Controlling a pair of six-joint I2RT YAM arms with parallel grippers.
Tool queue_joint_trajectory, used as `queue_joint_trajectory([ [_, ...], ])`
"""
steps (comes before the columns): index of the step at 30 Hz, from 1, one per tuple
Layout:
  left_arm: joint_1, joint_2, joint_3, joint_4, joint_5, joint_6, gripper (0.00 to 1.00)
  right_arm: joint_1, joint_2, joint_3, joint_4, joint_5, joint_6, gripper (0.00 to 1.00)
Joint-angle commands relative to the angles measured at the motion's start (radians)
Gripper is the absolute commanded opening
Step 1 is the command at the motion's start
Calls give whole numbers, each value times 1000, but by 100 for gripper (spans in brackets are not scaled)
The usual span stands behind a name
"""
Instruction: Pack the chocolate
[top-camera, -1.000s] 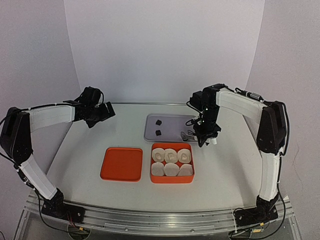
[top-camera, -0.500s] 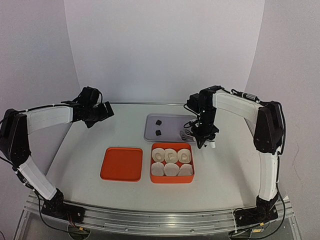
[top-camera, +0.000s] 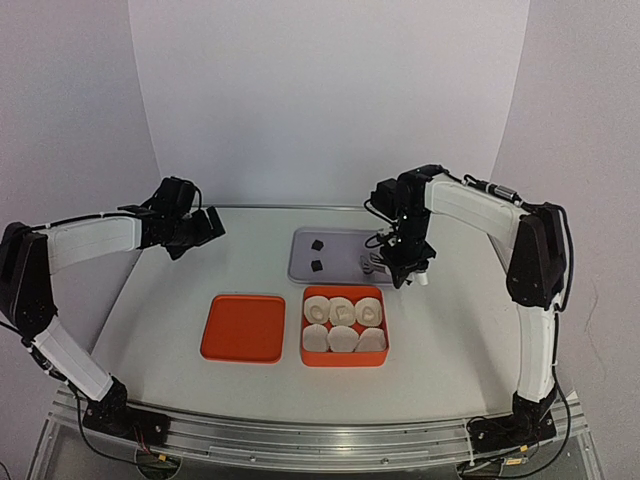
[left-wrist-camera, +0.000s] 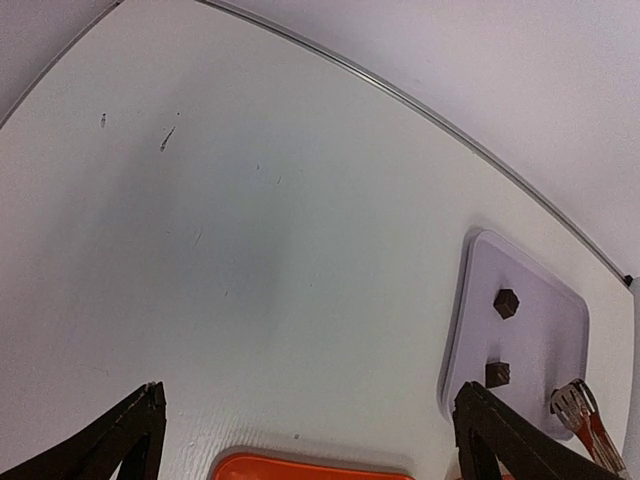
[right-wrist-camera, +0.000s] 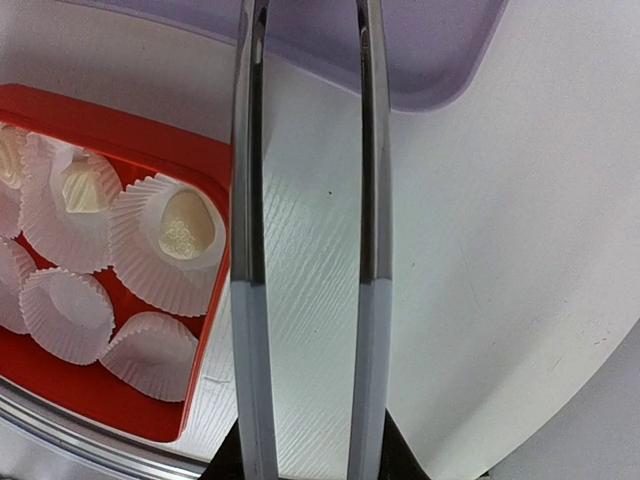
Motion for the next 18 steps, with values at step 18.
queue_joint_trajectory([
  [18, 4, -82, -63, 166, 66, 66, 100, 117, -280, -54, -173, -18, 197, 0],
])
